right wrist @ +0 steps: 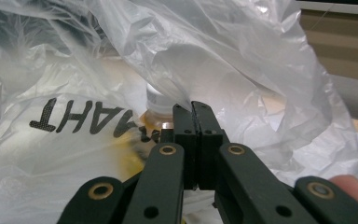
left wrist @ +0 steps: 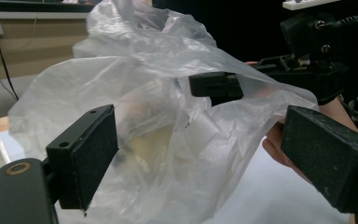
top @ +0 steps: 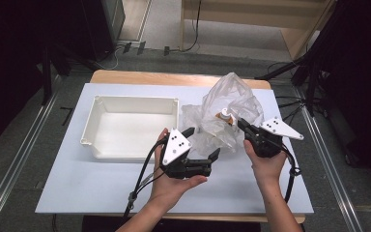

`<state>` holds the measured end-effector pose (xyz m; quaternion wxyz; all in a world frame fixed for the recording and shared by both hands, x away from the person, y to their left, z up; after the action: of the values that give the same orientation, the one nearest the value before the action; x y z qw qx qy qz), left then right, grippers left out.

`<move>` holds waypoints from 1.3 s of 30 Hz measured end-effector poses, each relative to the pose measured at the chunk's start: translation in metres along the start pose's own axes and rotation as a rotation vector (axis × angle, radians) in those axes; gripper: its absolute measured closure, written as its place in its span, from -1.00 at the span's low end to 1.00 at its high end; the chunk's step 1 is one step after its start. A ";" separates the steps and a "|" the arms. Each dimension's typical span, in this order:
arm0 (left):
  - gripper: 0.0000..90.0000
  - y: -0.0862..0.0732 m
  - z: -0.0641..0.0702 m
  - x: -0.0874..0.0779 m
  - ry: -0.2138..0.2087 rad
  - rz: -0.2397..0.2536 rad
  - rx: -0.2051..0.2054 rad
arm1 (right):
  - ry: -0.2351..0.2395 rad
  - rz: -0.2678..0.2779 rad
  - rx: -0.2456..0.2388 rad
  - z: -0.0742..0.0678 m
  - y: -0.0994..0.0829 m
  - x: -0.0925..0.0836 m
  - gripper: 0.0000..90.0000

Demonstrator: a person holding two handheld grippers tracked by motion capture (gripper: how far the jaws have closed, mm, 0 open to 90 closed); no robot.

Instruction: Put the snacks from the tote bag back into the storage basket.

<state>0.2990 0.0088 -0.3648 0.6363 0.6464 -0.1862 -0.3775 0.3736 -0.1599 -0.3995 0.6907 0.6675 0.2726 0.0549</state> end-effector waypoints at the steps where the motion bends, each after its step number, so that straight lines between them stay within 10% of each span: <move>1: -0.71 -0.001 0.000 0.003 0.005 -0.008 0.002 | 0.009 -0.001 -0.006 -0.001 -0.001 0.000 1.00; 4: -0.61 -0.009 -0.006 0.014 0.059 -0.062 0.003 | 0.031 0.002 -0.020 -0.006 -0.003 -0.001 1.00; 6: 0.00 -0.017 -0.015 0.018 0.134 -0.114 0.025 | 0.038 0.008 -0.023 -0.006 -0.003 -0.002 1.00; 11: 0.98 -0.029 -0.039 0.019 0.157 -0.145 -0.048 | 0.025 0.013 -0.005 0.002 -0.005 -0.005 1.00; 26: 1.00 -0.094 -0.045 0.035 0.148 -0.248 -0.165 | -0.086 -0.128 0.077 0.042 -0.050 0.019 1.00; 39: 1.00 -0.130 -0.041 0.042 0.169 -0.359 -0.124 | -0.178 -0.268 0.137 0.079 -0.102 0.027 1.00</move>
<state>0.3248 0.0227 -0.5044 0.6108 0.6581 0.0098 -0.4401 0.4022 -0.2288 -0.5083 0.6661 0.6731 0.2997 -0.1157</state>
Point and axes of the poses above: each handheld gripper's, and its own axes: x roughly forward along the jaws, y roughly out of its top, z roughly to its right, the point moved 7 cm from there along x, roughly forward along the jaws, and after that the axes turned 3 degrees about -y, right-handed, at the moved point
